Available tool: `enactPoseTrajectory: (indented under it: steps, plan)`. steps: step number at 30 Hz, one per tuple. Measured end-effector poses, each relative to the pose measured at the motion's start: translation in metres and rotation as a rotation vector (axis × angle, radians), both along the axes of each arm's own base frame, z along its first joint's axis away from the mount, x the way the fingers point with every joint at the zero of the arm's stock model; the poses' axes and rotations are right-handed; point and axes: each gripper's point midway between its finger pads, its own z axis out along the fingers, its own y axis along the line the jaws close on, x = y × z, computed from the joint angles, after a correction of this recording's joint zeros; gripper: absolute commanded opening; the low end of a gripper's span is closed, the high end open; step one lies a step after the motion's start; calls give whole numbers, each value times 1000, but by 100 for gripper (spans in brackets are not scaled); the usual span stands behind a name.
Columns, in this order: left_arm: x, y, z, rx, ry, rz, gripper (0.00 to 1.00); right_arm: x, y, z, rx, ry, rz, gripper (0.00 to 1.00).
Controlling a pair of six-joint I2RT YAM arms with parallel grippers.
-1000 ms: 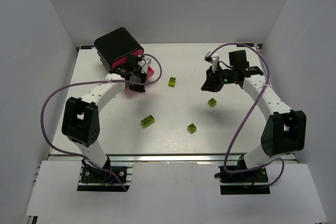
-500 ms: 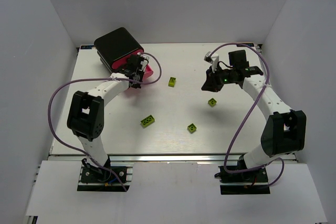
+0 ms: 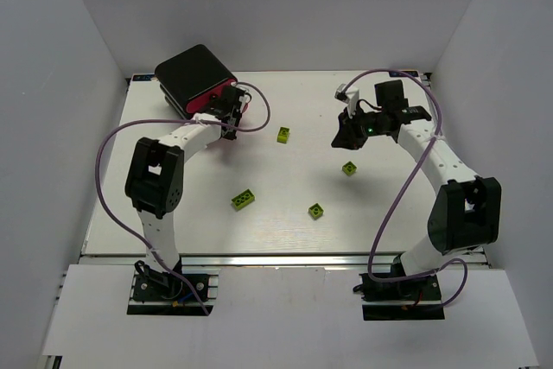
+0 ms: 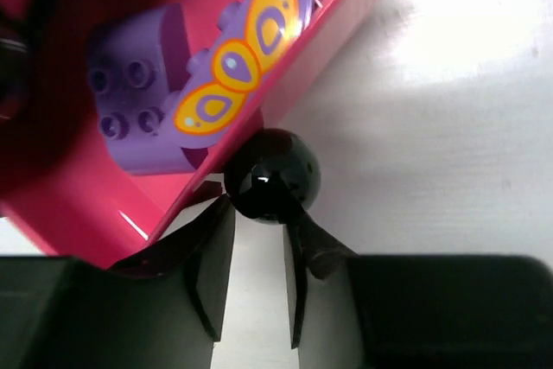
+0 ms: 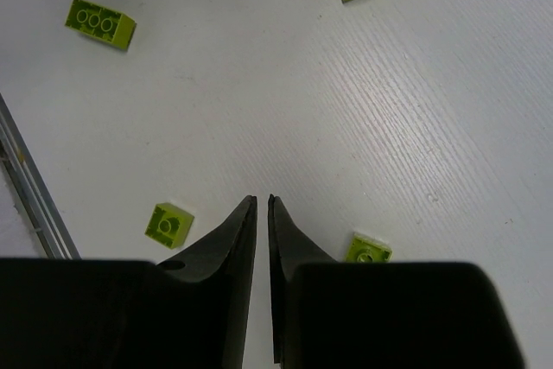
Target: Sort the legos into containers by color
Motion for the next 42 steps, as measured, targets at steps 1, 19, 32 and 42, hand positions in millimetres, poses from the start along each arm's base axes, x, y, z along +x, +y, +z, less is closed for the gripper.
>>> enactPoseTrajectory:
  steps: [1, 19, 32, 42]
  plan:
    - [3, 1, 3, 4, -10, 7, 42, 1, 0, 0, -1, 0, 0, 16]
    - [38, 31, 18, 7, -101, 172, 96, 12, 1, 1, -15, -1, 3, 16]
    - [18, 19, 52, -142, -184, 136, 19, 17, 4, -2, -17, 7, 9, 16]
    - [-31, 10, 121, -443, -366, 173, 33, 23, 35, -11, -18, -10, 94, 44]
